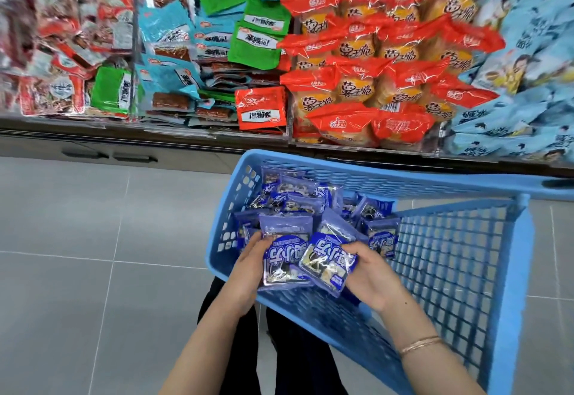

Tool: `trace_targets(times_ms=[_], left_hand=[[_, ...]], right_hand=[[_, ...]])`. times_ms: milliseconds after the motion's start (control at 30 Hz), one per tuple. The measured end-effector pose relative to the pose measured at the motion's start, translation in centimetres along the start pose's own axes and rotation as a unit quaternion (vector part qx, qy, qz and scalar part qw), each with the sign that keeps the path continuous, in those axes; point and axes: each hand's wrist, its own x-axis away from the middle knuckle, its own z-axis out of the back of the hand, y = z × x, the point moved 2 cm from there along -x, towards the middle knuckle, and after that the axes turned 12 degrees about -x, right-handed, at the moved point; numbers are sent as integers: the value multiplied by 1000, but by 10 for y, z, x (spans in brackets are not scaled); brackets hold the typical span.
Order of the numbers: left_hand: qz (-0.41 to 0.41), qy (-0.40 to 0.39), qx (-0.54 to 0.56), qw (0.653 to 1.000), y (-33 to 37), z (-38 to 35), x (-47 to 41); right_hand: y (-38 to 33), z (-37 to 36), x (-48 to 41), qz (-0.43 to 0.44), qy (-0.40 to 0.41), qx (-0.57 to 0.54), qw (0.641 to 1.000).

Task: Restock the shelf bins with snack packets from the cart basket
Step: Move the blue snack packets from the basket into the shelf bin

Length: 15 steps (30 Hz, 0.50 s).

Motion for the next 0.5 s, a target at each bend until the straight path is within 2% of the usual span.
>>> trace_targets(times_ms=[100,200,267,300,367,433,500], left_hand=[[-3,-60,5,998,3,-3,1],[-56,-129,-109,984,4,-12,8],[-79,-135,-165,974,4,-11,9],[-78,-129,-186,971,6,-8,9],[-87,-133,-256,953,15,-1,8],[-105,-149,-362,914,23,4,8],[-121,-156,-438,877,31,2,10]], right_hand=[[6,-6,-1,-16,1,19,1000],[22,-20,-4,-18,2,100,995],[24,-26,-6,-4,4,158,987],[20,-27,-6,13,-5,221,975],[7,-30,-5,66,-10,395,916],[-5,-35,-3,116,-21,528,841],[-9,-44,-2,96,-79,627,769]])
